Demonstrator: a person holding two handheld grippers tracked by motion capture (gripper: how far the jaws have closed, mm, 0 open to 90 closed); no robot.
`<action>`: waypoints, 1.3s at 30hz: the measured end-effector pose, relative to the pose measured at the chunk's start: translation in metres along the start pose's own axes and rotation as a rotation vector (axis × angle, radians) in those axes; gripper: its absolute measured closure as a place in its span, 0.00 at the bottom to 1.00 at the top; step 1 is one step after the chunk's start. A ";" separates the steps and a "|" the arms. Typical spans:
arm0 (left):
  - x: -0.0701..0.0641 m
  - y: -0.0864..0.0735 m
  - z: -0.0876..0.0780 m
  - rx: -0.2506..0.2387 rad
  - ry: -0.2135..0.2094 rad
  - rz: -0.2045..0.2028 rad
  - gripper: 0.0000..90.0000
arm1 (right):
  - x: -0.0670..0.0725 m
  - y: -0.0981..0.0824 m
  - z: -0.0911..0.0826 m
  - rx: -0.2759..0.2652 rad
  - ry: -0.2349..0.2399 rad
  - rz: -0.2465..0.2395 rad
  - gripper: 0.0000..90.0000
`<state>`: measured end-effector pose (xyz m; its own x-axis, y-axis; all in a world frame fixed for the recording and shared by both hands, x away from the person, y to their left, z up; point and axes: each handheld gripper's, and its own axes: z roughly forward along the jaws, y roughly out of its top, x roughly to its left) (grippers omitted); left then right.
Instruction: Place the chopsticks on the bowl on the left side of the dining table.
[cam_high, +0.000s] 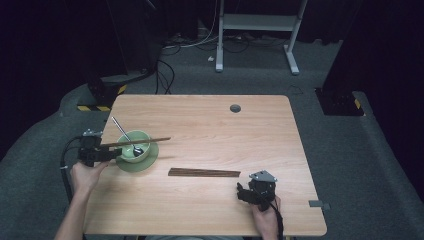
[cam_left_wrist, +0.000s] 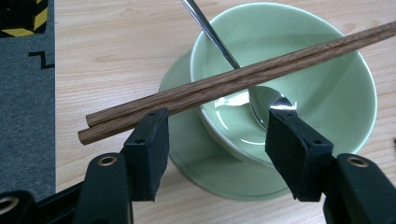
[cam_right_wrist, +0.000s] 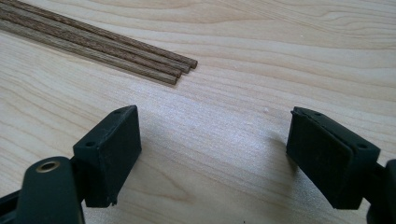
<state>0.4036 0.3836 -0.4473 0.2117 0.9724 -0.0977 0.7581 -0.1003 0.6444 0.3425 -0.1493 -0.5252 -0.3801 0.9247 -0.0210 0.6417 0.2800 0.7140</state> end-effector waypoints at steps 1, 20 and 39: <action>0.000 0.000 0.000 0.000 -0.001 -0.004 0.44 | 0.000 0.000 0.000 0.000 0.000 0.000 0.19; 0.003 0.008 0.008 -0.008 0.008 -0.026 0.44 | 0.000 0.000 0.000 0.000 0.000 0.000 0.19; -0.002 0.011 0.003 -0.044 0.009 -0.017 0.43 | 0.000 0.000 0.000 0.000 0.000 0.000 0.19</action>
<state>0.4134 0.3795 -0.4428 0.1930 0.9758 -0.1025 0.7337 -0.0741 0.6754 0.3425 -0.1493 -0.5252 -0.3803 0.9246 -0.0212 0.6416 0.2802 0.7140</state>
